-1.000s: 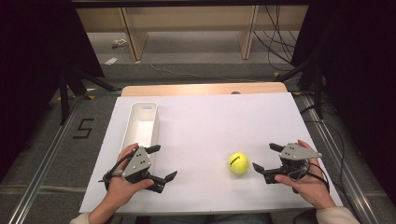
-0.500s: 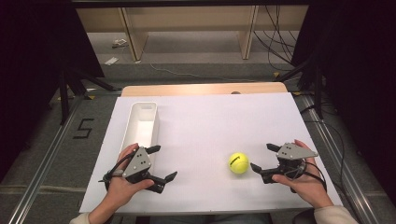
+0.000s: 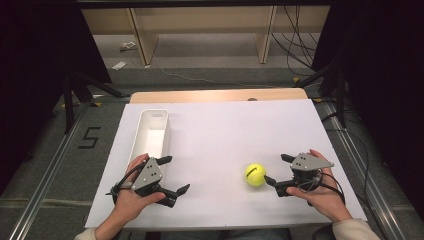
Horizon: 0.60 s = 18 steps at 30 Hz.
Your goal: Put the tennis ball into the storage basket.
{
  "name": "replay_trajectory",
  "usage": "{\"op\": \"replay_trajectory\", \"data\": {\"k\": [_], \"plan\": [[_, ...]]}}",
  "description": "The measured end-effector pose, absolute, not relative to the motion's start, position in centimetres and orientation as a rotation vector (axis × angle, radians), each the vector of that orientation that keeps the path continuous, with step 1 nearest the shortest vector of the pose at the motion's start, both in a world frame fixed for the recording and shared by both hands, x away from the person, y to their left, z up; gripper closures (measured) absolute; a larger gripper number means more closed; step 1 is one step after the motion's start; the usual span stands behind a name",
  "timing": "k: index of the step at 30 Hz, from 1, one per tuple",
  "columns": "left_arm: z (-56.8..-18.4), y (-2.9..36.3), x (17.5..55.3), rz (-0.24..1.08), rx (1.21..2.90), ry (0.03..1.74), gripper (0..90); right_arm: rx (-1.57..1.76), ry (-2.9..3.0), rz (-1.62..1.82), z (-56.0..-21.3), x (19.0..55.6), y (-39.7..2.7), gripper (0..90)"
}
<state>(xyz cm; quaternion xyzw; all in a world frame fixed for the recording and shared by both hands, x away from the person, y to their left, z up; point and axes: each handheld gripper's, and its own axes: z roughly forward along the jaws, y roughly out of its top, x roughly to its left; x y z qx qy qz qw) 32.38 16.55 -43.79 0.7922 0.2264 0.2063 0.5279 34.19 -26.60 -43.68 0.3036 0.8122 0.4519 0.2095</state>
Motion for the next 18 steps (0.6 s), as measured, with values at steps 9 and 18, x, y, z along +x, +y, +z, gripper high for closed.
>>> {"op": "replay_trajectory", "data": {"k": [9, 18], "plan": [[-43.8, 16.5, 32.4, 0.492, 1.896, 0.537, 0.0, 0.837, 2.271, 1.256, -43.9, 34.4, -26.1, 8.7], [-43.8, 16.4, 32.4, 0.490, 1.899, 0.532, 0.0, 0.852, 2.267, 1.251, -44.0, 34.9, -25.6, 9.0]]}}
